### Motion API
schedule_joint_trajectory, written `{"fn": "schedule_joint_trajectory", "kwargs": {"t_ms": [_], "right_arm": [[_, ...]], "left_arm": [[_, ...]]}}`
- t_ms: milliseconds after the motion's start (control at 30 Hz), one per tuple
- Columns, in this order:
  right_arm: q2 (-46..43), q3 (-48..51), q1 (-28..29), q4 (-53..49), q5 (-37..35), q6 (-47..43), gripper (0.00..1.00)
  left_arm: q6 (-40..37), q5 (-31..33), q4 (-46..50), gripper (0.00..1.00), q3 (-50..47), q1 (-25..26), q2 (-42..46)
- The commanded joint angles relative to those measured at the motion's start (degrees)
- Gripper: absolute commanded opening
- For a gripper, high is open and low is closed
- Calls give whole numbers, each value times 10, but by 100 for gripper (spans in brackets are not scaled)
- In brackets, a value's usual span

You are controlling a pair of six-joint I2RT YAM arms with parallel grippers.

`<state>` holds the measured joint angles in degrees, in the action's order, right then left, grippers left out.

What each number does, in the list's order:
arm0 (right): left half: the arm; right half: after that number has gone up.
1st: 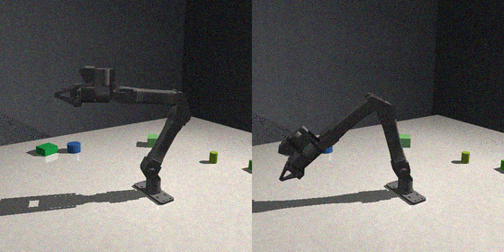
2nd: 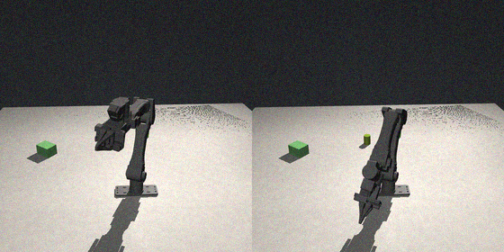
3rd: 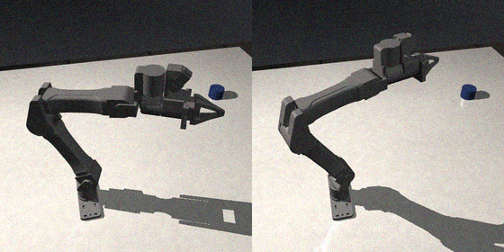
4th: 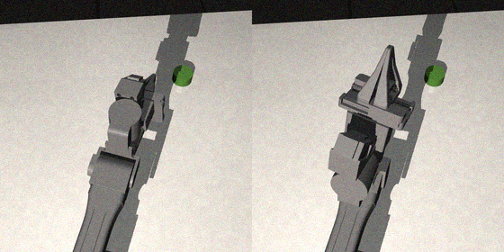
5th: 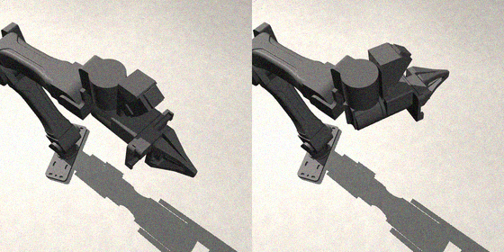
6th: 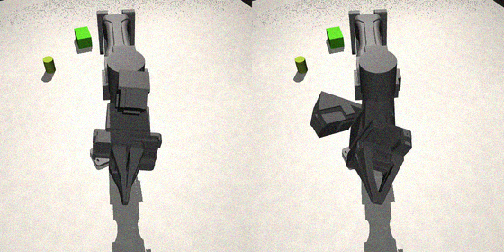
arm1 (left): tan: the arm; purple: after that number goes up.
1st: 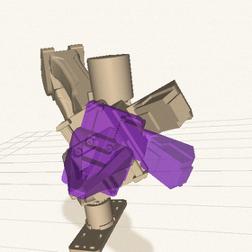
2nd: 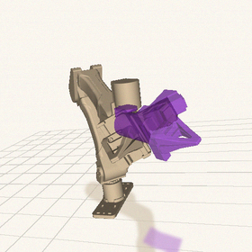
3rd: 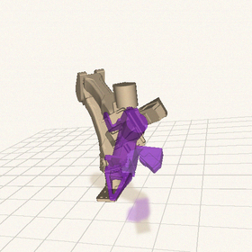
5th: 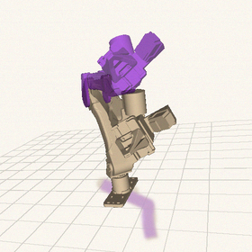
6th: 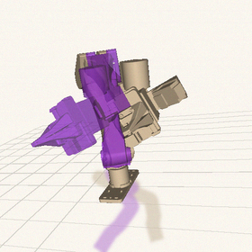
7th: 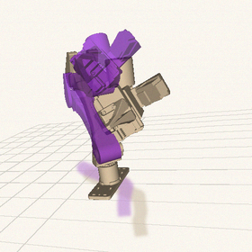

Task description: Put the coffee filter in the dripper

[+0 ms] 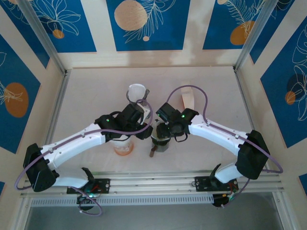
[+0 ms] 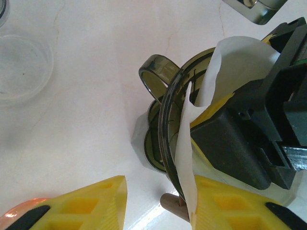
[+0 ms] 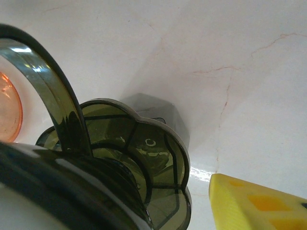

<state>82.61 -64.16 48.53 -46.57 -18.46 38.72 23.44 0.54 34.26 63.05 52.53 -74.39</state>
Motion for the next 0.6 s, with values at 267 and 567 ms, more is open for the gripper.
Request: {"fn": "schedule_joint_trajectory", "kwargs": {"t_ms": [267,567], "right_arm": [[-94,-7,-3,-11,-19,20,62],[-156,25,12,-37,-20,45,62]], "left_arm": [[-8,4,21,41,8,3,2],[-6,6,19,44,9,3,1]]}}
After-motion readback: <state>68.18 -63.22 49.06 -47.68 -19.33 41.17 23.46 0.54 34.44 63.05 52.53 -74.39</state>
